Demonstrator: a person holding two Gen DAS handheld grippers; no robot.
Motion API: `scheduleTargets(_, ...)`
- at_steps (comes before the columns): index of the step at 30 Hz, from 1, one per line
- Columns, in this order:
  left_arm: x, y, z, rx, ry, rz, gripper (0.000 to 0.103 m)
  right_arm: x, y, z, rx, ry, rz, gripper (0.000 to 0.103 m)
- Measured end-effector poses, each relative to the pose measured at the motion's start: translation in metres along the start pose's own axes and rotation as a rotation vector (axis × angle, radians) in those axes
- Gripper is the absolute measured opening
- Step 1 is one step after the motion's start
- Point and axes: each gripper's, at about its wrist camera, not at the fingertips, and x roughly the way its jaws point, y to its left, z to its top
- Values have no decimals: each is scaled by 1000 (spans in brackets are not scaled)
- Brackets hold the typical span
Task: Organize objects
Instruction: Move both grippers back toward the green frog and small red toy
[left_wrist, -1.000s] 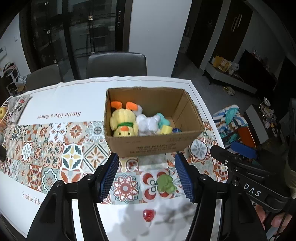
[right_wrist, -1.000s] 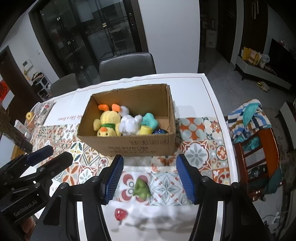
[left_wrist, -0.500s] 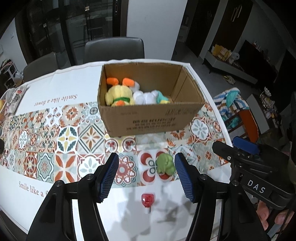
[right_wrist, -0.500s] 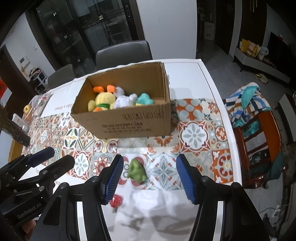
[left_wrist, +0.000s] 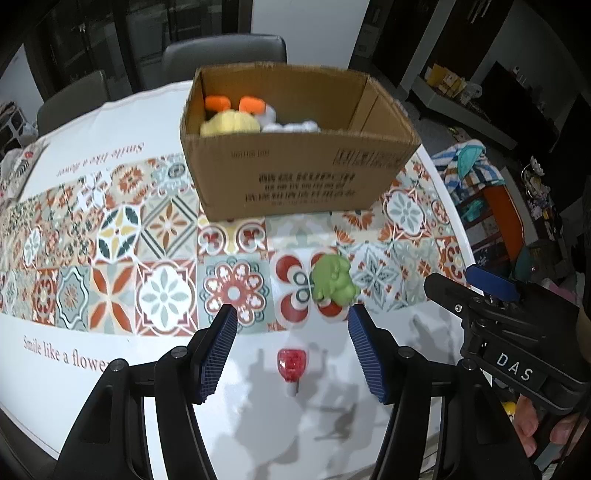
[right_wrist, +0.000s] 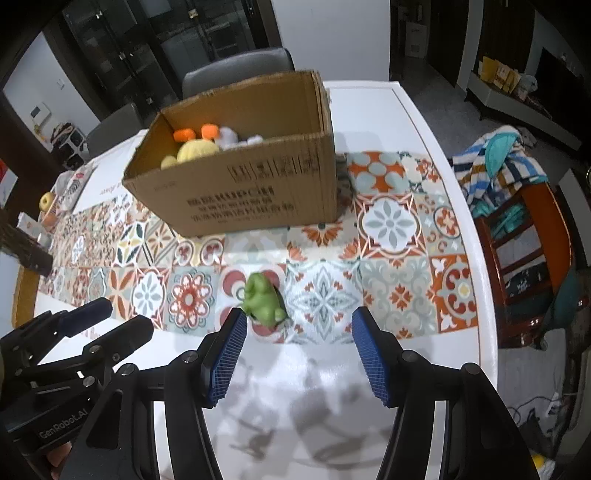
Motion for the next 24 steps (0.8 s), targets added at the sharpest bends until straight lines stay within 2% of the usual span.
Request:
scheduleTargets(12,29,0,-24,26,80,-21,61,26,-3,-25,-14,80,-8,59)
scheduleTargets(24,62,2,-42,45,160,-34,55,47,-9,-42,-14,145,-15,60)
